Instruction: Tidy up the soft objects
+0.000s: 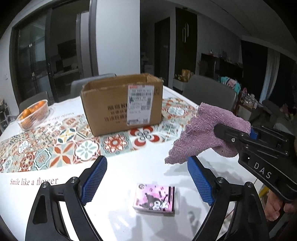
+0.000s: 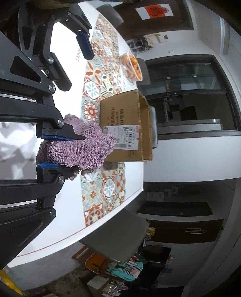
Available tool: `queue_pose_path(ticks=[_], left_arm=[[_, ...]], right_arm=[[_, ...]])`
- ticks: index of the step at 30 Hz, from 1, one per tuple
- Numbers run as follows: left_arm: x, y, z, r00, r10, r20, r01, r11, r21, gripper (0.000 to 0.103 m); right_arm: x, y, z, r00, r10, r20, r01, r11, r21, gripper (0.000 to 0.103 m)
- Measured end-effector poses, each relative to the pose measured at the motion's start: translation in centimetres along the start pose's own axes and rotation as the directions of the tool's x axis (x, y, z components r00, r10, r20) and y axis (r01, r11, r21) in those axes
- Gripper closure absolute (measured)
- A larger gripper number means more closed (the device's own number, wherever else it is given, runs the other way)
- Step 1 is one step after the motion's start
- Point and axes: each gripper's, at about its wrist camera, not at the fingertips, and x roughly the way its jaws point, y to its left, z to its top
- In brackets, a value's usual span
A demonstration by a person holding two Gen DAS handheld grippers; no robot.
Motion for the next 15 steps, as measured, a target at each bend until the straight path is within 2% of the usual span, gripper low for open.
queue_pose_path(ticks=[15], left_arm=[[3.6, -0.5, -2.7, 0.99, -0.015, -0.138, 0.019, 0.999, 0.033, 0.011]], right_arm=[[2.0, -0.4, -2.9, 0.993, -0.014, -0.116, 0.014, 1.0, 0.007, 0.084]])
